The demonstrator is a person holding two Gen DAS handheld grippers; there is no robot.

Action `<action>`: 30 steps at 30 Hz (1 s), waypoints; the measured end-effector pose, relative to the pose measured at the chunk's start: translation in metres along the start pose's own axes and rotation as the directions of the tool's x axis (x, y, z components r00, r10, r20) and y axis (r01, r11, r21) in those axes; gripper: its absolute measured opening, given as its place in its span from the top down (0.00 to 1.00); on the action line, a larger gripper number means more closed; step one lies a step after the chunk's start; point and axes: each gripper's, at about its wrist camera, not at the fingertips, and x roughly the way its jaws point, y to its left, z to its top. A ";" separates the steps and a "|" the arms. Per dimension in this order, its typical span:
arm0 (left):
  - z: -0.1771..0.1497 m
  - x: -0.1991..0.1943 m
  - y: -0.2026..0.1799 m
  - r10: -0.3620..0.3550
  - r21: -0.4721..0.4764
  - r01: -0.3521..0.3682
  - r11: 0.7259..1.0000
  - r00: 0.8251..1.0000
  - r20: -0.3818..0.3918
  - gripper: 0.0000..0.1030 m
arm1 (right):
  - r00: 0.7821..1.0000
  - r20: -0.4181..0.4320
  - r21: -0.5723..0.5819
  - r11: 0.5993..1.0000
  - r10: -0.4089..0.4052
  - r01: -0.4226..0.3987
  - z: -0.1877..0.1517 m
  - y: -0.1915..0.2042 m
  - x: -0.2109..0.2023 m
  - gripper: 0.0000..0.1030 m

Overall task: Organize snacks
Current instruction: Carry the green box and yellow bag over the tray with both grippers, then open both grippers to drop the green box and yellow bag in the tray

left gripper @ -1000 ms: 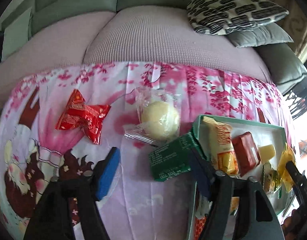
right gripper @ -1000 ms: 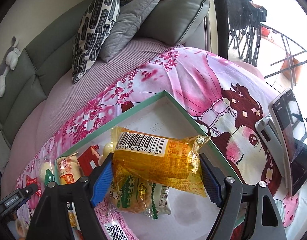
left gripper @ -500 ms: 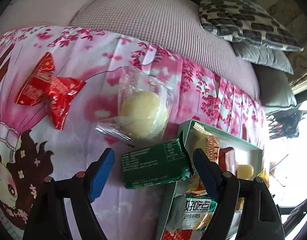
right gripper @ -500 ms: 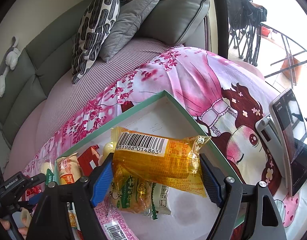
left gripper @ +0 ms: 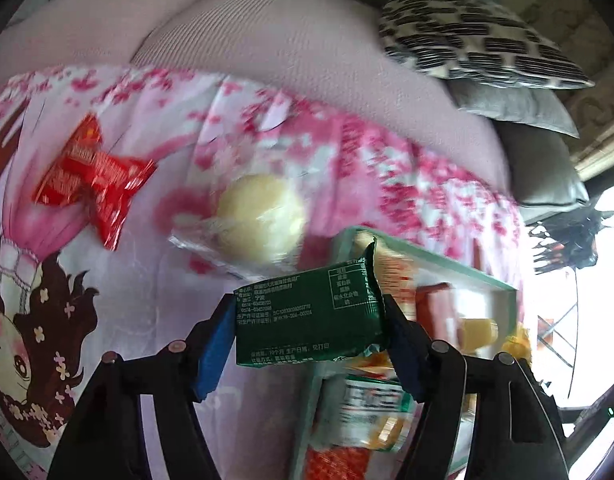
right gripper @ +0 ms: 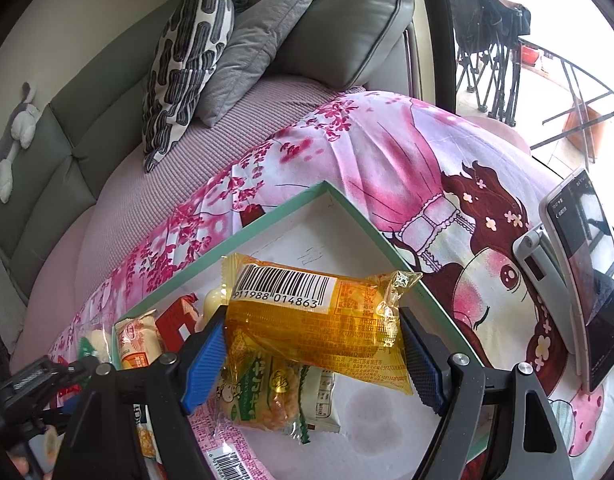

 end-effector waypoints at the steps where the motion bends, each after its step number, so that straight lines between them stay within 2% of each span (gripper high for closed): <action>1: -0.001 -0.004 -0.008 -0.009 0.026 0.008 1.000 1.000 0.008 0.31 | 1.000 0.002 0.006 1.000 -0.003 0.003 0.001 -0.002 0.001 0.20; 6: -0.010 -0.006 -0.061 -0.026 0.193 0.025 0.981 1.000 0.003 0.31 | 1.000 0.000 0.037 0.999 -0.008 0.008 0.004 -0.013 0.009 0.20; 13: -0.028 0.018 -0.102 0.018 0.313 0.001 0.950 0.998 -0.057 0.30 | 1.000 0.012 0.018 1.000 -0.002 0.002 0.005 -0.011 0.013 0.19; 17: -0.033 0.025 -0.111 0.033 0.335 -0.009 0.942 0.997 -0.063 0.27 | 1.000 0.012 -0.016 1.000 -0.019 0.019 0.005 -0.007 0.015 0.19; 20: -0.035 0.023 -0.111 0.031 0.342 -0.009 0.940 0.998 -0.061 0.22 | 0.999 0.000 -0.021 0.999 -0.032 0.032 0.006 -0.006 0.016 0.16; 22: -0.036 0.019 -0.110 0.030 0.339 -0.011 0.941 0.998 -0.052 0.22 | 0.999 -0.006 -0.035 0.999 -0.039 0.038 0.005 -0.004 0.015 0.12; 25: -0.035 0.009 -0.106 0.029 0.334 -0.017 0.943 0.999 -0.032 0.21 | 0.998 0.003 -0.066 0.996 -0.057 0.058 0.004 0.000 0.012 0.03; 30: -0.035 -0.009 -0.093 0.059 0.320 -0.066 0.945 0.998 0.029 0.20 | 0.998 0.024 -0.106 0.992 -0.064 0.066 0.004 0.009 0.002 0.00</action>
